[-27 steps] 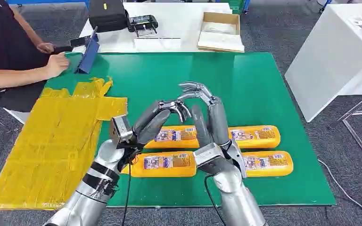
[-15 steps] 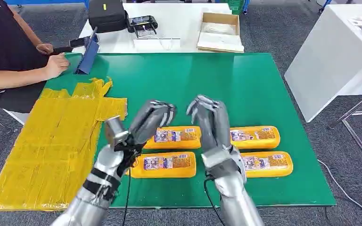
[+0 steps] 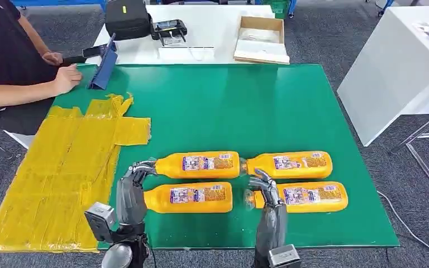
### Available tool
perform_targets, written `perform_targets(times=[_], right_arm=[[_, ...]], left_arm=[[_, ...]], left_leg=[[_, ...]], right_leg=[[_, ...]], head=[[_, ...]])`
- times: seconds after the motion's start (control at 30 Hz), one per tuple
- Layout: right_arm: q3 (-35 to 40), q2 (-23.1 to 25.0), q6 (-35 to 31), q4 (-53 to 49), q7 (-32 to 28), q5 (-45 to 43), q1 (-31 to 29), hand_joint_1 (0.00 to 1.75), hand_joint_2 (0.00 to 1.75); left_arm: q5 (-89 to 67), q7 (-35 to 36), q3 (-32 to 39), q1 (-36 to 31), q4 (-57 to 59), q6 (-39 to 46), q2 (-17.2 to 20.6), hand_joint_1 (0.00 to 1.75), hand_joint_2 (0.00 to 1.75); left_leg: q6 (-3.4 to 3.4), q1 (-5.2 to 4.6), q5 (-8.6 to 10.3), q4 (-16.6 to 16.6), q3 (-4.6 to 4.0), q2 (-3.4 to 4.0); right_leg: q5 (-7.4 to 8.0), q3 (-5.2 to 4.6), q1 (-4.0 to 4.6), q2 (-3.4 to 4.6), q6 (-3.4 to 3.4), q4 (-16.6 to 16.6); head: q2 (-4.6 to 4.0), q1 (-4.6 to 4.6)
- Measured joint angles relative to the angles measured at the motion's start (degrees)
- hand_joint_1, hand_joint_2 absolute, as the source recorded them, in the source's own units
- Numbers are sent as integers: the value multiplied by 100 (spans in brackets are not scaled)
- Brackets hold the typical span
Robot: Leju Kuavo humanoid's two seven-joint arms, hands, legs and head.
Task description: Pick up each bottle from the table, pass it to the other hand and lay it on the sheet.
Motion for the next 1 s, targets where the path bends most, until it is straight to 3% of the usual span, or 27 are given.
perform_targets(times=[0.2, 0.23, 0.4, 0.53, 0.77, 1.0], right_arm=[[-31, 0, -83, 42, 0, 120, 55, 0, 0], [-35, 0, -105, 48, 0, 161, 60, 0, 175], [40, -2, -13, 74, 140, 687, 50, 0, 175], [306, -96, 75, 179, 788, 1592, -128, 0, 175], [699, -288, 609, 825, 1911, 2753, -1250, 0, 175], [1273, -293, 1119, 1710, 2503, 3090, -2428, 0, 175]], left_arm=[[-46, 0, 0, 56, -22, 94, -4, 0, 0], [-31, 0, 0, 62, -30, 100, -4, 0, 0], [40, 0, 0, 121, -166, 247, -4, 0, 0], [125, 0, 0, 126, -170, 146, -4, 0, 0], [199, 0, 0, -58, -105, -96, -4, 0, 0], [289, 0, 9, -172, -72, -83, -50, 0, 0]], left_leg=[[0, 0, 0, 0, 7, 0], [0, 0, 0, 0, 8, 0], [0, 0, 0, 0, 9, -1], [1, 0, 1, 0, 10, 0], [7, 0, 14, 0, 14, 2], [7, 0, 22, 1, 14, 2]], right_leg=[[0, 8, 0, 0, 0, 0], [0, 9, 0, 0, 0, 0], [0, 12, 0, -1, 0, 1], [0, 12, 0, 0, 0, 1], [12, 16, -1, 1, 4, 1], [21, 16, 0, 0, -7, 3]], head=[[0, 0], [0, 2], [0, 2], [0, 2], [0, 0], [0, 0]])
